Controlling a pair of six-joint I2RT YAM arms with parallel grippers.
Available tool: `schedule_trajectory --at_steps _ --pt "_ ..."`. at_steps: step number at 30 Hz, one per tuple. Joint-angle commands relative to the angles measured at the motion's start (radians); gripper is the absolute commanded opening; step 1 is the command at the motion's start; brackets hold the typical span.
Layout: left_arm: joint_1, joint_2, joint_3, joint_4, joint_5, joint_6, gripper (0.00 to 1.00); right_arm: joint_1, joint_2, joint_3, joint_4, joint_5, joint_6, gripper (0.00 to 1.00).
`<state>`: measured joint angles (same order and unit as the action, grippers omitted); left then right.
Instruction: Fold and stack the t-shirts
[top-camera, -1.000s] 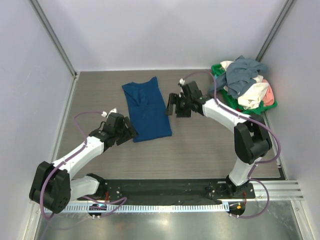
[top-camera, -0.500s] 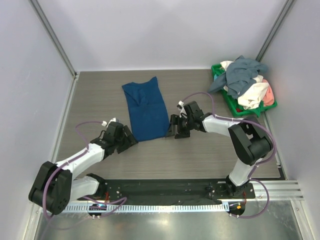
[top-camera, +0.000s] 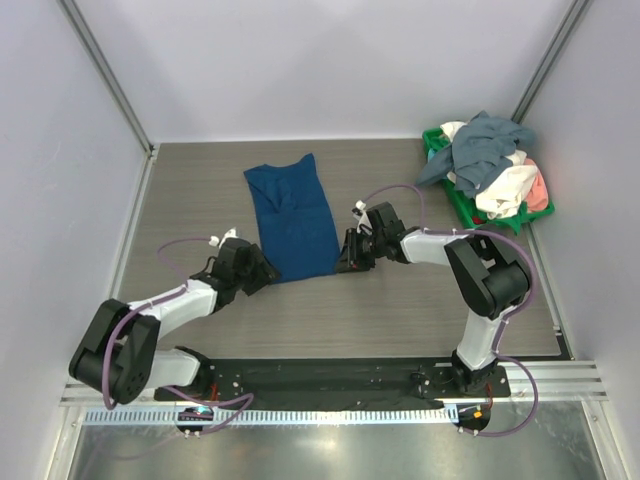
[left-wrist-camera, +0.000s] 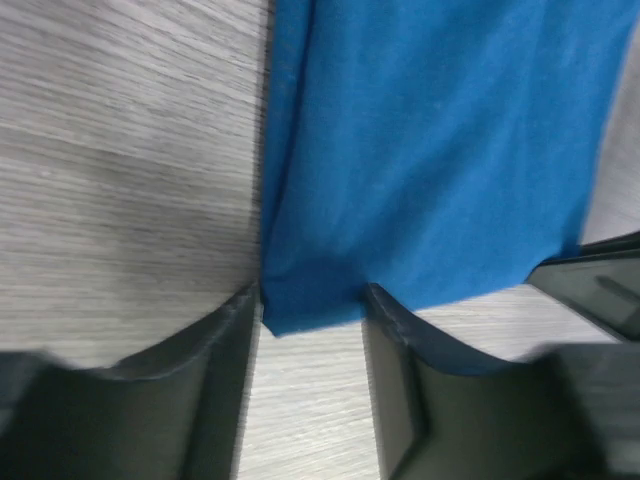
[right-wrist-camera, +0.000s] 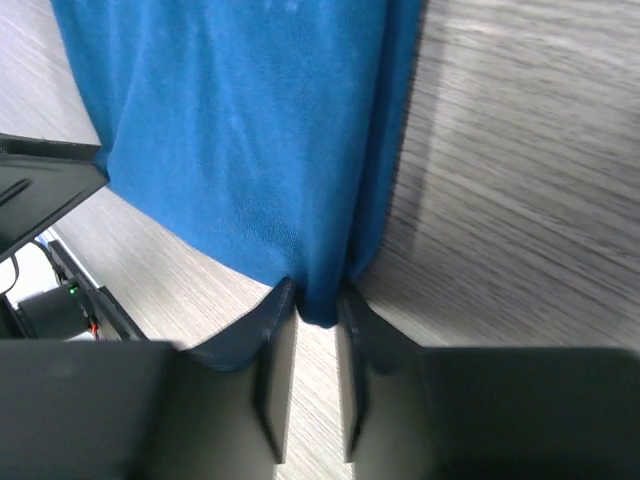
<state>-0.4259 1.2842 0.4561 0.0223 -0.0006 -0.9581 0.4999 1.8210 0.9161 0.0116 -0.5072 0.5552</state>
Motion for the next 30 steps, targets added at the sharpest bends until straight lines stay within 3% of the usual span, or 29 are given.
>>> schedule_trajectory --at_steps 1,8,18,23,30 --pt "-0.004 0.079 -0.016 -0.027 -0.006 0.005 0.45 -0.004 0.035 -0.006 -0.018 0.039 -0.029 0.26" --pt "-0.004 0.090 0.019 -0.042 0.039 0.027 0.01 -0.006 0.011 -0.020 -0.032 0.027 -0.031 0.04" --pt "-0.046 -0.181 0.113 -0.378 0.024 0.039 0.00 0.006 -0.274 -0.138 -0.148 0.062 -0.023 0.01" --pt "-0.115 -0.293 0.206 -0.590 0.048 0.016 0.00 0.087 -0.532 -0.163 -0.317 0.174 0.034 0.01" --pt "-0.218 -0.411 0.397 -0.867 0.007 -0.044 0.00 0.177 -0.770 -0.105 -0.568 0.268 0.113 0.01"
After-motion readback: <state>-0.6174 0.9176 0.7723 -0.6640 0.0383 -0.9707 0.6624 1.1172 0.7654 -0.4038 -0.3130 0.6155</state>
